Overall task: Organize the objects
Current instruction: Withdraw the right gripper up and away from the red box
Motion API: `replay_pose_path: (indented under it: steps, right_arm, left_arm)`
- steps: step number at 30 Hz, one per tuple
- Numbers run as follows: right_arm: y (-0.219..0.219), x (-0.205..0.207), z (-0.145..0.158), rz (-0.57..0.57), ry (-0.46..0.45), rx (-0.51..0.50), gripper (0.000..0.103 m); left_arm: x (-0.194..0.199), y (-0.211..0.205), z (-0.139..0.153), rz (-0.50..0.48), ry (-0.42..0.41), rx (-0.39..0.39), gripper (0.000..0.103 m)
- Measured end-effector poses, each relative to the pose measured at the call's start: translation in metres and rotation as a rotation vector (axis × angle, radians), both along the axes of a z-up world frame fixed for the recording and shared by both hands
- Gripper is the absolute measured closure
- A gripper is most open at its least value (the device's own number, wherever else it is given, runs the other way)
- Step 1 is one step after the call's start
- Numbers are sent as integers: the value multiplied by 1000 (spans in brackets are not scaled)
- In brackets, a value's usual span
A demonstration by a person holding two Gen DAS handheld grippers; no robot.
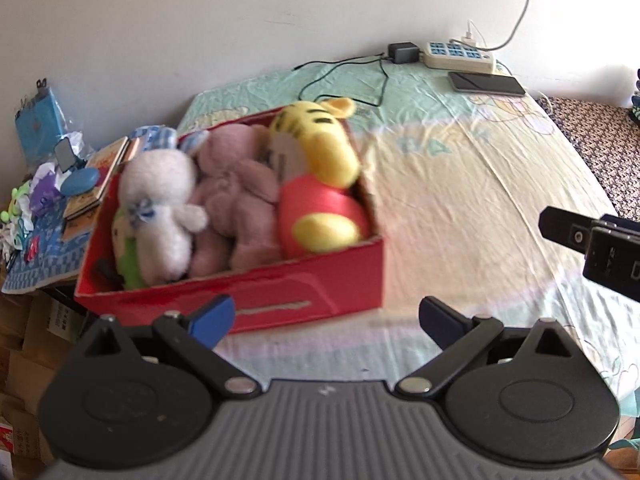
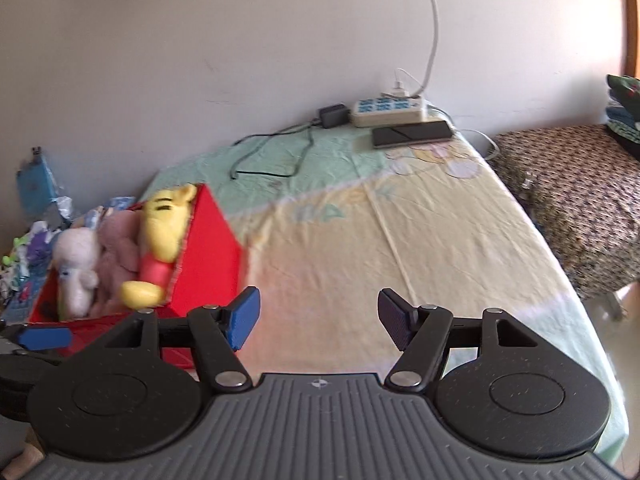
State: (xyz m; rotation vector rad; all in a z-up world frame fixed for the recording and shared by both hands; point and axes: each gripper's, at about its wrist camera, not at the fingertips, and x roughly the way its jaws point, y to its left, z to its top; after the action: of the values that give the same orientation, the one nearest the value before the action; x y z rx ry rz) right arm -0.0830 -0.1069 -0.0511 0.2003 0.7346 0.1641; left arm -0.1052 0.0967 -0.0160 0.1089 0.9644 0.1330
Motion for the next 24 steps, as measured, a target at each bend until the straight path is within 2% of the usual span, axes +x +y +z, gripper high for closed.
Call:
replay_pose_path:
  steps: [5, 11, 17, 24]
  right_arm:
    - [-16, -4, -7, -34, 16, -24, 32]
    - [-20, -3, -17, -37, 61, -39, 30]
    - [-10, -2, -20, 12, 80, -44, 30]
    - [14, 1, -10, 80, 67, -51, 30]
  left_arm:
    - [-2, -14, -7, 3, 14, -35, 4]
    - [-5, -25, -16, 37, 38, -7, 4]
    - [-8, -26, -21, 89, 48, 60, 4]
    - [-4, -5, -13, 148, 50, 54, 4]
